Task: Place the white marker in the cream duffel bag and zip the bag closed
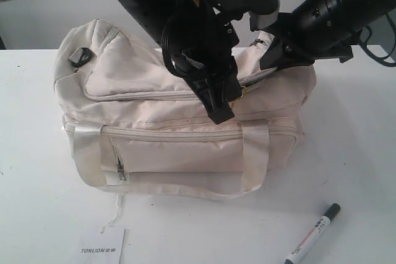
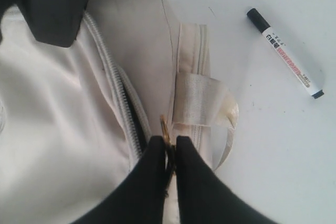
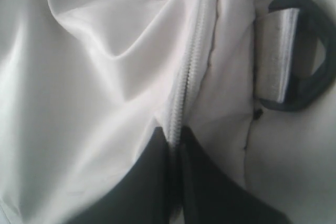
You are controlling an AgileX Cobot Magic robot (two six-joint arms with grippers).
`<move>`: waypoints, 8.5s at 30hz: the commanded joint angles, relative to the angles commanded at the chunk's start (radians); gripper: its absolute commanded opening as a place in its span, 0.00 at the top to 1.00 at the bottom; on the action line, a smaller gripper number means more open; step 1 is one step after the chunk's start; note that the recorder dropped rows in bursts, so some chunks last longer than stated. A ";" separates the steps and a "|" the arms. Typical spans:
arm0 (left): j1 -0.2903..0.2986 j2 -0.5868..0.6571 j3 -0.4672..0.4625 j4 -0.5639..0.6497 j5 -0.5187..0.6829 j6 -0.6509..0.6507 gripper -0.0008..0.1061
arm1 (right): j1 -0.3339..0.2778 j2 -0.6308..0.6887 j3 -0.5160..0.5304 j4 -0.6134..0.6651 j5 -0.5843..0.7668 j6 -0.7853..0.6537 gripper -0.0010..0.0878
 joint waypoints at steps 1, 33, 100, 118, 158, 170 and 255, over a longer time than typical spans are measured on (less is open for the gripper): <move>0.000 0.000 0.000 0.010 0.007 -0.006 0.99 | 0.000 0.000 0.000 0.000 0.000 0.000 0.99; 0.000 -0.029 0.000 0.069 0.093 -0.050 0.99 | 0.000 0.000 0.000 -0.019 -0.005 0.000 0.99; 0.000 -0.045 0.000 0.181 0.195 -0.099 0.99 | 0.000 -0.009 -0.023 -0.053 0.005 0.045 0.63; 0.000 -0.045 0.000 0.181 0.191 -0.099 0.99 | -0.068 -0.176 -0.047 0.008 0.328 -0.738 0.48; 0.000 -0.045 0.000 0.181 0.166 -0.102 0.99 | -0.049 -0.034 0.267 0.544 0.114 -1.948 0.99; 0.000 -0.045 0.000 0.211 0.204 -0.095 0.99 | -0.049 -0.034 0.267 0.492 0.110 -1.946 0.99; 0.032 -0.045 0.000 0.296 0.349 -0.200 0.45 | -0.049 -0.034 0.267 0.396 0.081 -1.899 0.99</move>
